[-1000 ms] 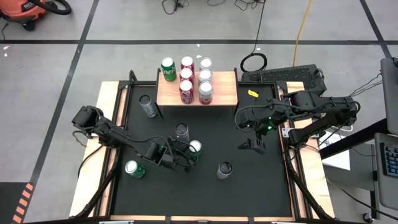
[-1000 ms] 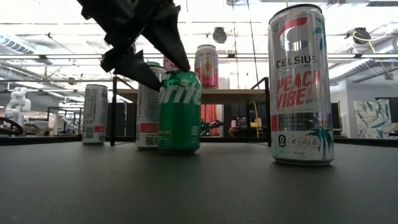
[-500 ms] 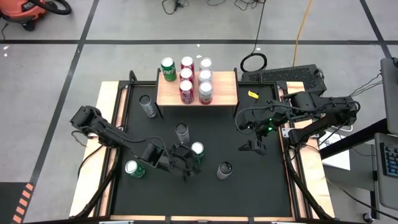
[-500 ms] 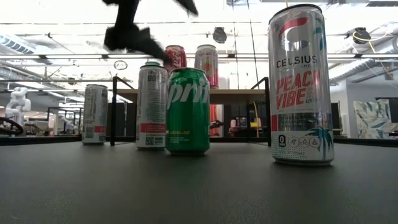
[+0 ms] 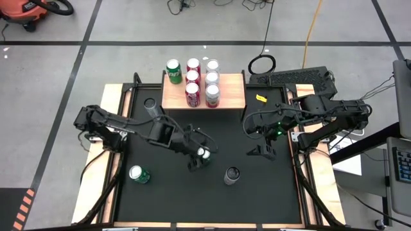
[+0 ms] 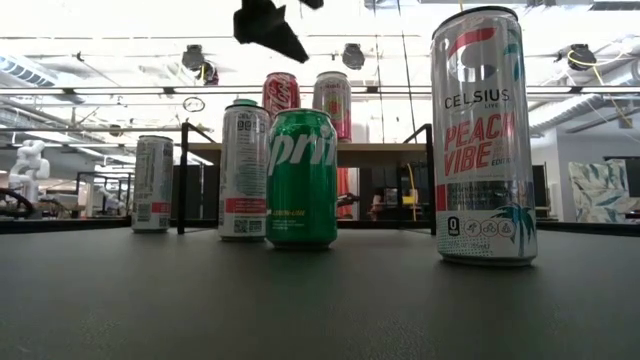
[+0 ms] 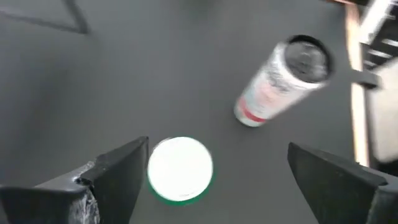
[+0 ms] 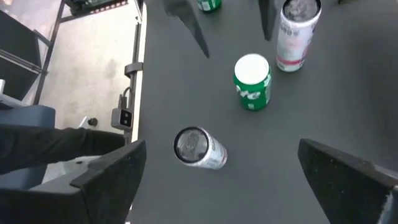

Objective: Place canned beverage on shelf
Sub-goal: Put the top green soda can on the shelf aligned with the other green soda can

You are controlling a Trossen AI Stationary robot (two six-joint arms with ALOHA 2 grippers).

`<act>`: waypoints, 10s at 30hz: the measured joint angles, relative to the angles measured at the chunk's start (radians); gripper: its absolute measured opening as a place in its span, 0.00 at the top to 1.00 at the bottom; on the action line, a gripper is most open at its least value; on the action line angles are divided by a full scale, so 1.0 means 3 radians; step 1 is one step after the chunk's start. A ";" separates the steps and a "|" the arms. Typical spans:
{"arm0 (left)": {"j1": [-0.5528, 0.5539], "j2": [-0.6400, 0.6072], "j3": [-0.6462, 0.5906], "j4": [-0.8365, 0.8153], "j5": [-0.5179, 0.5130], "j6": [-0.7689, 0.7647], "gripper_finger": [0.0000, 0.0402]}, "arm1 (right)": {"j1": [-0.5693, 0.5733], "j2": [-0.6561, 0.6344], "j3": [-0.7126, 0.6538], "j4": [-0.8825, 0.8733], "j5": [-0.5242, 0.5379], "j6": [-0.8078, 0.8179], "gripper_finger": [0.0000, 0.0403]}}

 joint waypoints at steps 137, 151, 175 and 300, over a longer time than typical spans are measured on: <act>0.0141 0.0734 0.0599 -0.0526 0.0244 0.0353 0.25 | 0.0658 -0.0011 -0.0304 0.0465 0.0840 0.0558 0.01; 0.0148 0.0731 0.0744 -0.0540 0.0227 0.0356 0.31 | 0.0813 -0.0011 -0.1278 0.1228 0.0860 0.0836 0.01; 0.0274 0.0722 0.2001 -0.0916 0.0232 0.0381 0.31 | 0.0595 -0.0140 -0.1742 0.1994 0.0941 0.1065 0.01; 0.0450 0.0006 0.2163 0.0467 -0.0561 -0.0414 0.04 | -0.0137 -0.0754 -0.1742 0.4177 0.0882 -0.0416 0.30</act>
